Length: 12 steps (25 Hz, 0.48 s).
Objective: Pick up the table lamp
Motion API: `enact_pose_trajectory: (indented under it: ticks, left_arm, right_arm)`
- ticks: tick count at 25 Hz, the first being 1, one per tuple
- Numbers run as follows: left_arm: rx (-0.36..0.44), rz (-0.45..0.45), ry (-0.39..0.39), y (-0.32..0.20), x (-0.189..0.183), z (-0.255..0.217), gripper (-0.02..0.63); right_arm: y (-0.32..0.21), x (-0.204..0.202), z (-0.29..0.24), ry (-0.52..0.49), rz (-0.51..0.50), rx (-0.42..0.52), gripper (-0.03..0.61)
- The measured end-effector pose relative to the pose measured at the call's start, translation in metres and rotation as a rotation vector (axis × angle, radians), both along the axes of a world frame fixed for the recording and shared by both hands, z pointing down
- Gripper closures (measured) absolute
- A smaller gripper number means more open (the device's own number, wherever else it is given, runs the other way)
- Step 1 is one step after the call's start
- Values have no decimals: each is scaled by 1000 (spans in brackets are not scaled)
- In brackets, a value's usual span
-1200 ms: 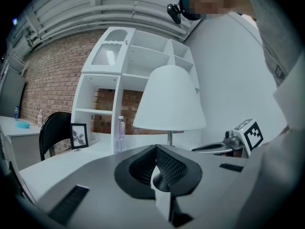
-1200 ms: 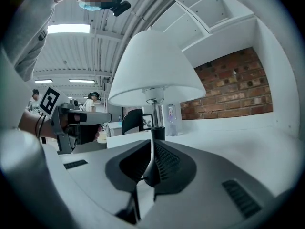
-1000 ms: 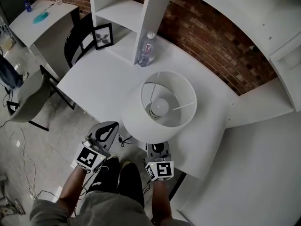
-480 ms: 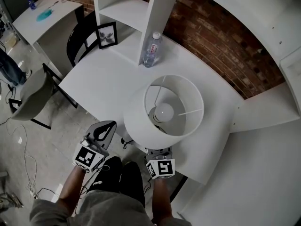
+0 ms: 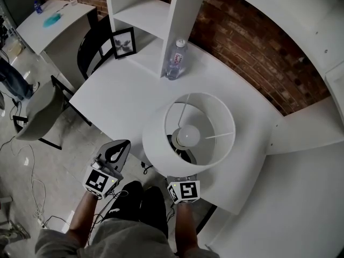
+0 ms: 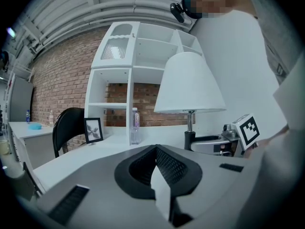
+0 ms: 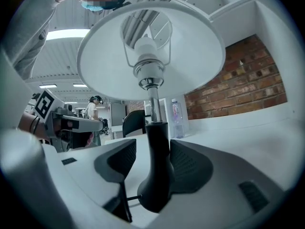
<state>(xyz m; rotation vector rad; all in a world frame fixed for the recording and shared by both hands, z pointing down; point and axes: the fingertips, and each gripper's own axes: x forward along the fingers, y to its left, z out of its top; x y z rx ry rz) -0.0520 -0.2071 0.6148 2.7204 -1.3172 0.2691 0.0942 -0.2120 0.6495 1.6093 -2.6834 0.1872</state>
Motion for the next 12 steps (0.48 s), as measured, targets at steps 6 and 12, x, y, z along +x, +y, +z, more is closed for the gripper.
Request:
enact_pose_trajectory:
  ticks: [6,12]
  left_arm:
    - [-3,-15,-3,-6,-7,1,611]
    - [-3,-25,-9,-4,-12,5,611]
  right_arm:
    - [-9,-2,5,-9,6,-1,357]
    - [-16,1,6,-18,24,22,357]
